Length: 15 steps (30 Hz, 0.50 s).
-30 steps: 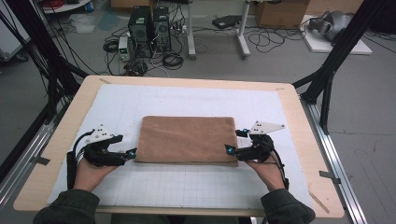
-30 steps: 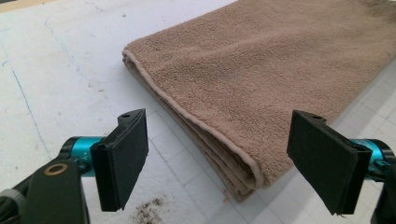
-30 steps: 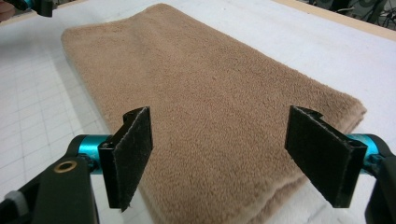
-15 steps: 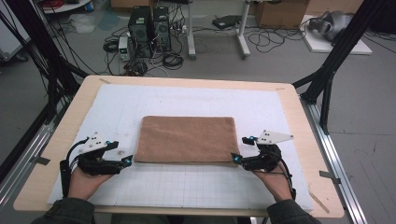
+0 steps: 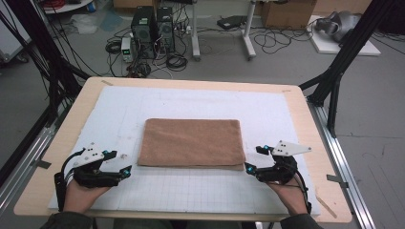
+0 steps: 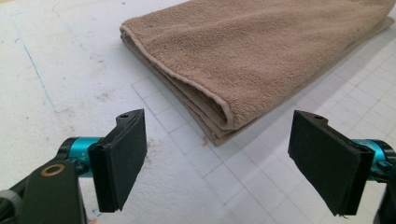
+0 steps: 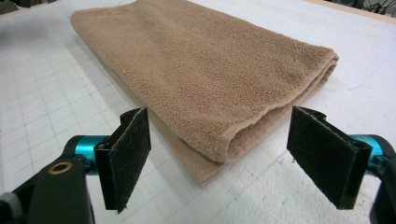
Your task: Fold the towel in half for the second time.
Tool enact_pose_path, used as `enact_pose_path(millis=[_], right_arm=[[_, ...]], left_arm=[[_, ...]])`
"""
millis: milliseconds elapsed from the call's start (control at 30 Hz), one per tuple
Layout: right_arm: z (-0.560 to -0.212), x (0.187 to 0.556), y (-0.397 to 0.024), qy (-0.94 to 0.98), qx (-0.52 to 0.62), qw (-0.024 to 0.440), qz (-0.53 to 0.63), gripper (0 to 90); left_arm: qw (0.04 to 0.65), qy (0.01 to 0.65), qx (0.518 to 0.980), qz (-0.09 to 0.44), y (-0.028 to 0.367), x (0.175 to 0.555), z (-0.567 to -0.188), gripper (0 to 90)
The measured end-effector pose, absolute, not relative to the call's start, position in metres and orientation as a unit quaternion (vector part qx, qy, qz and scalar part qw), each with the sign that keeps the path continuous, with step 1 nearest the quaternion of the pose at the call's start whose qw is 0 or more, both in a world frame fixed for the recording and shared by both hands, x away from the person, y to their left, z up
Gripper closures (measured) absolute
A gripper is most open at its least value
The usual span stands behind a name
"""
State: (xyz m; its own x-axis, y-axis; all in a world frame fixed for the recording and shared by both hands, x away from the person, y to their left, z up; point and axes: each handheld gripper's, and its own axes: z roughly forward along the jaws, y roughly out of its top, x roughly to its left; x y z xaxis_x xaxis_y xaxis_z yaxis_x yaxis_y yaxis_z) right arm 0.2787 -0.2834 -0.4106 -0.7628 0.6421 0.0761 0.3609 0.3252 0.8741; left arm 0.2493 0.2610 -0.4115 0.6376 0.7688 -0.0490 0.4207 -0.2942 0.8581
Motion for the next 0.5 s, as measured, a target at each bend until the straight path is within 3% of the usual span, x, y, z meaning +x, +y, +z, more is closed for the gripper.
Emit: enact_pose_path(millis=[500], right_arm=[[-0.416, 0.264, -0.283, 0.807, 0.31, 0.14, 0.483, 19.3]], left_arm=[[0.461, 0.382, 0.778, 0.192, 0.264, 0.239, -0.416, 20.0]])
